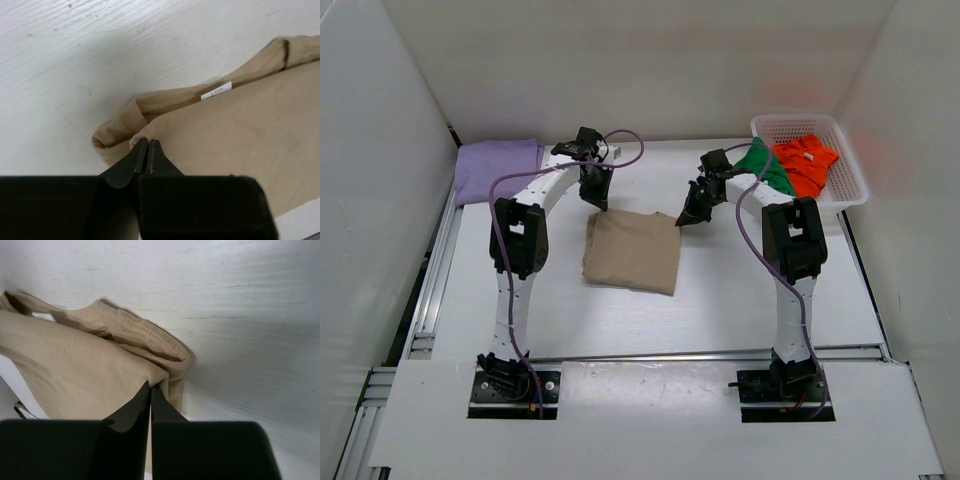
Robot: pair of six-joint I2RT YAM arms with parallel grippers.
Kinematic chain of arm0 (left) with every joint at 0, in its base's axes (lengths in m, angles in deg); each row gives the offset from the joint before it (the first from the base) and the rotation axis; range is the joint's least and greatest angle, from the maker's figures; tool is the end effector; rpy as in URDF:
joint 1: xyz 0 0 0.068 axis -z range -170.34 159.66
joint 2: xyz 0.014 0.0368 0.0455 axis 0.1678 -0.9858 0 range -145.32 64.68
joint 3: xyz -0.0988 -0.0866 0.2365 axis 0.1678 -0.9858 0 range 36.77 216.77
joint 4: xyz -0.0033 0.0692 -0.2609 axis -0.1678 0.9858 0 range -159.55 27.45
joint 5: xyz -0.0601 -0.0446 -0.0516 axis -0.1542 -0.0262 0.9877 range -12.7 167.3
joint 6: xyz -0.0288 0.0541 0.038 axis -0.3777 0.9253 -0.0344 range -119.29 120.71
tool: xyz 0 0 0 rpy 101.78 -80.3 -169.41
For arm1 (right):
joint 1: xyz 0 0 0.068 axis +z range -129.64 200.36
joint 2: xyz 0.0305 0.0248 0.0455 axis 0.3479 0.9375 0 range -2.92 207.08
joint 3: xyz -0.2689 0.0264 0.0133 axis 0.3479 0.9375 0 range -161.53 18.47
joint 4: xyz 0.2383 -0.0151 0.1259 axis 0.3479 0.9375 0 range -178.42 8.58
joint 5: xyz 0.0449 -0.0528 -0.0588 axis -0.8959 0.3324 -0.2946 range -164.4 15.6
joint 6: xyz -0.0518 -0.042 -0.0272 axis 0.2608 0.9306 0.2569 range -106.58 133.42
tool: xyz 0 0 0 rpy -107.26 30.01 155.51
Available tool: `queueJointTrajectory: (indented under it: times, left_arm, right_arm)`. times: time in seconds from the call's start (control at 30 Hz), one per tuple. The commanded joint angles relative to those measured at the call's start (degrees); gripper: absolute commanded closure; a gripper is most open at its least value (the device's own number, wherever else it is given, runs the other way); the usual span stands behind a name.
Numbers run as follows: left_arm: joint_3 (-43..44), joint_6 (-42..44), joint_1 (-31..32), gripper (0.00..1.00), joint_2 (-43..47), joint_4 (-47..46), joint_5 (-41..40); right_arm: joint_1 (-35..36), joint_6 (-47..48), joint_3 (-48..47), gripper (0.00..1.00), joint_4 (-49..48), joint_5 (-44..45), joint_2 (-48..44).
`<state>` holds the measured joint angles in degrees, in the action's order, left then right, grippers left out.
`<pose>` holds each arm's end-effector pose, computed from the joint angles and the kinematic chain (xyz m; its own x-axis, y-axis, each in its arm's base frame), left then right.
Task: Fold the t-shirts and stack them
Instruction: Fold the long partially folded tshirt into a neat square
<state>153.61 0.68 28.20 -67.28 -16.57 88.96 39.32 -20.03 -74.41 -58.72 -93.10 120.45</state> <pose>0.4751 -0.1720 0.1769 -0.8799 0.2945 -0.3728 0.3823 0.9048 -0.1877 0.4459 0.1733 0.1416 -0.9374 0.2299 -0.2615 0.0697 0.8597 0.5061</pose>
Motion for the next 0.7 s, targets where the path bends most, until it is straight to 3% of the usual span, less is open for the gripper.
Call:
queueJointTrajectory:
  times: [0.0,0.2,0.5,0.6,0.67]
  left_arm:
    - [-1.9,0.0,-0.3,0.90,10.9,0.3,1.7]
    - [-7.7,0.0,-2.5,0.90,17.1,0.9,1.7]
    - [-9.6,0.0,-4.2,0.88,12.7,0.8,-1.7]
    - [-8.4,0.0,-5.7,0.73,10.0,0.2,-3.7]
    - [-6.5,0.0,-6.4,0.63,8.0,0.2,-6.4]
  right_arm:
    - [0.6,0.1,0.1,1.00,-2.7,-2.1,-4.4]
    - [1.3,-0.5,-0.5,1.00,-3.9,-2.1,-6.2]
    - [1.8,-2.4,-7.0,1.00,-3.9,-2.9,1.4]
    - [1.8,-3.0,-8.8,0.68,-2.5,-1.3,3.1]
    - [1.8,-3.0,-10.6,0.60,-2.0,0.6,3.9]
